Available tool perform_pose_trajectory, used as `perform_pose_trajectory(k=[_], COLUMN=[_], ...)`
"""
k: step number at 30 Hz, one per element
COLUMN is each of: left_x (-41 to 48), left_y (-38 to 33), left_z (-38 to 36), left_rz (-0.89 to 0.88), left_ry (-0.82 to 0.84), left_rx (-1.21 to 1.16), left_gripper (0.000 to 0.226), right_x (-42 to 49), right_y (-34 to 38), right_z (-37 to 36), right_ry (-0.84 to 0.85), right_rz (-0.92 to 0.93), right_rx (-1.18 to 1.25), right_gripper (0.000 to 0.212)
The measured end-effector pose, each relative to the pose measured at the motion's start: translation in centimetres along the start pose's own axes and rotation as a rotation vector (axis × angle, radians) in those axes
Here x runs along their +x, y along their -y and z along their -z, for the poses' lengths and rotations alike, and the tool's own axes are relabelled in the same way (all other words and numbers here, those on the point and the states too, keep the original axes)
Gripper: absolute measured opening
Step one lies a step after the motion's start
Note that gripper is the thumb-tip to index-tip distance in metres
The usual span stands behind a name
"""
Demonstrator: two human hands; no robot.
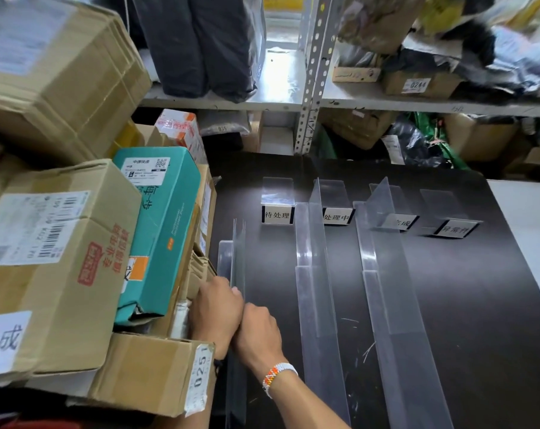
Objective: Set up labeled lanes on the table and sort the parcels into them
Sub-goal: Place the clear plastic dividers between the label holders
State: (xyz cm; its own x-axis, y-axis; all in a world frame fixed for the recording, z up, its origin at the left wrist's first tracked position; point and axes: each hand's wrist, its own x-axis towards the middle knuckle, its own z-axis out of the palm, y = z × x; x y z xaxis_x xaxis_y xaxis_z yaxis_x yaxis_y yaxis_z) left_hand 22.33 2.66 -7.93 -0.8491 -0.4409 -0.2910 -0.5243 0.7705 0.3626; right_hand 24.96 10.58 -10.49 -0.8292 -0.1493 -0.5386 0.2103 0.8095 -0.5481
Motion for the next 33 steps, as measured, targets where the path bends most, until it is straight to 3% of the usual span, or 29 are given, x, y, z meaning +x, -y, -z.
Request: perform_pose_trajectory(k=[4,10,15,22,28,33], left_x=[-1.0,-1.4,-1.6,-2.8,-4.5,-6.4], left_y=[-0.2,-0.6,-0.1,-1.7,-7.9,-16.1], left_z=[0.6,0.6,-0.5,-2.4,-4.4,-4.4], left_rz=[-0.013,-0.018,0.013,0.116,0.132,-0.097], left_ry=[-0.063,-0.108,-0.075,-0.168,-0.280,-0.404], left_rx=[0.046,0.006,0.050,0.057,0.069,0.020], left_gripper=[0.023,0.021,0.020,0.029,0.049,0.057], right_x=[-0.8,-2.7,-4.7,-8.9,-11.9,-11.7], right_y=[0.4,-0.2,-1.8,-7.2,-15.1,-20.6], right_z=[1.2,6.0,10.5,18.4,26.3,31.0], right_ry=[-0.006,-0.188,-0.295,-0.361,-0.438,-0.511], right_rz=[-0.015,-0.022,0.066,0.228,0.322,0.291], right_rx=[-0.042,-0.045,0.018,0.239,0.275,0.270], right_gripper=[0.022,0.013,0.032,0.032,0.032,0.029])
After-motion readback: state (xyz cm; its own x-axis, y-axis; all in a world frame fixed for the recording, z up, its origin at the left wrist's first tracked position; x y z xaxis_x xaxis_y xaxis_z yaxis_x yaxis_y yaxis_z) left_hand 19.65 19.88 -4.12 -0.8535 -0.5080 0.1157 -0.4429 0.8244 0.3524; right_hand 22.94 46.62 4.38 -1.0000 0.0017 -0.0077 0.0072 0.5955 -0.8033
